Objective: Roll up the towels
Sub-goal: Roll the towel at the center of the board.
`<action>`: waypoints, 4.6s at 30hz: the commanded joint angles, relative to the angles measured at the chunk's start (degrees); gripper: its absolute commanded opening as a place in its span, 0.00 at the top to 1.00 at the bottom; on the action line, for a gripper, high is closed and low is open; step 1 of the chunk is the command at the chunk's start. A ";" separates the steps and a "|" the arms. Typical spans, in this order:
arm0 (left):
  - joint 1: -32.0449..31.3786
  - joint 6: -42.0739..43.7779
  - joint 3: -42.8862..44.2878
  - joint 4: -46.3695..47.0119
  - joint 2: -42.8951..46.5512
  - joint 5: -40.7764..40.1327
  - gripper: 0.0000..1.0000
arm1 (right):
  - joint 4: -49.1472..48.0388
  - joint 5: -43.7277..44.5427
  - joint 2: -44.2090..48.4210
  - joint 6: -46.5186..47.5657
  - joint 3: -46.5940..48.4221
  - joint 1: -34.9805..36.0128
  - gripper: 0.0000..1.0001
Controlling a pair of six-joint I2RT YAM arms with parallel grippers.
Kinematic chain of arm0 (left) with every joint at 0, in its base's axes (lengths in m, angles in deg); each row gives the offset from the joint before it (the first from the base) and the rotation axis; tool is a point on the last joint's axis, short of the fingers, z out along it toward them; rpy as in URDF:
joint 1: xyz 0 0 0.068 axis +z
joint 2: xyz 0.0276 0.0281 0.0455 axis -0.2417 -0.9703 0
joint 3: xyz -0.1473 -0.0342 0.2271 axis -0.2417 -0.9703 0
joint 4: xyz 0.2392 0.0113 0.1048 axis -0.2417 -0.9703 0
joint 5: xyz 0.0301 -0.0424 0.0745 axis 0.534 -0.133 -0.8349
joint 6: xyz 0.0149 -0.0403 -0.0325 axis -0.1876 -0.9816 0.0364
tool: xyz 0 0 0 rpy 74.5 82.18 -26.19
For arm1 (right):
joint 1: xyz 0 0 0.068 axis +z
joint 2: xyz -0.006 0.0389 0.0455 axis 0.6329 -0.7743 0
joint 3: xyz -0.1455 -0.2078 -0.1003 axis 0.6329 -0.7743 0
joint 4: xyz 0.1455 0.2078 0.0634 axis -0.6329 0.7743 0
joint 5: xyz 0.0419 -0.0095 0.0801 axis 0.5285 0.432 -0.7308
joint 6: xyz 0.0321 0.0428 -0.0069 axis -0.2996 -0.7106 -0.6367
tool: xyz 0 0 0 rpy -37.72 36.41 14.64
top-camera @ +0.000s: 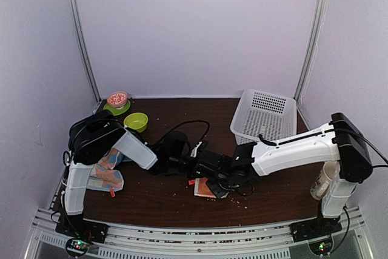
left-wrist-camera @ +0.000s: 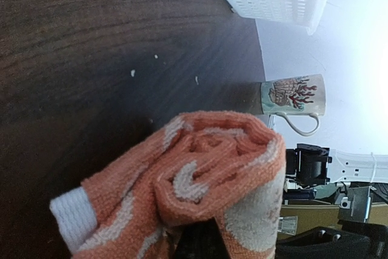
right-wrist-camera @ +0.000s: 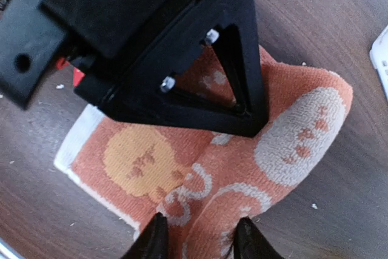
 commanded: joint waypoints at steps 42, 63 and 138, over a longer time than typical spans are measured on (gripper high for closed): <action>0.54 6.32 -0.46 -8.08 3.20 -2.29 1.00 | -44.59 -35.05 6.31 -25.03 -25.58 -18.07 0.82; 1.08 15.20 -6.31 -19.35 13.93 -6.85 0.96 | 8.71 -20.02 -0.26 5.50 -1.37 -17.08 1.00; 0.46 5.33 -7.01 -8.45 9.92 -8.12 1.00 | 4.64 -24.34 6.54 2.41 -9.66 -15.47 1.00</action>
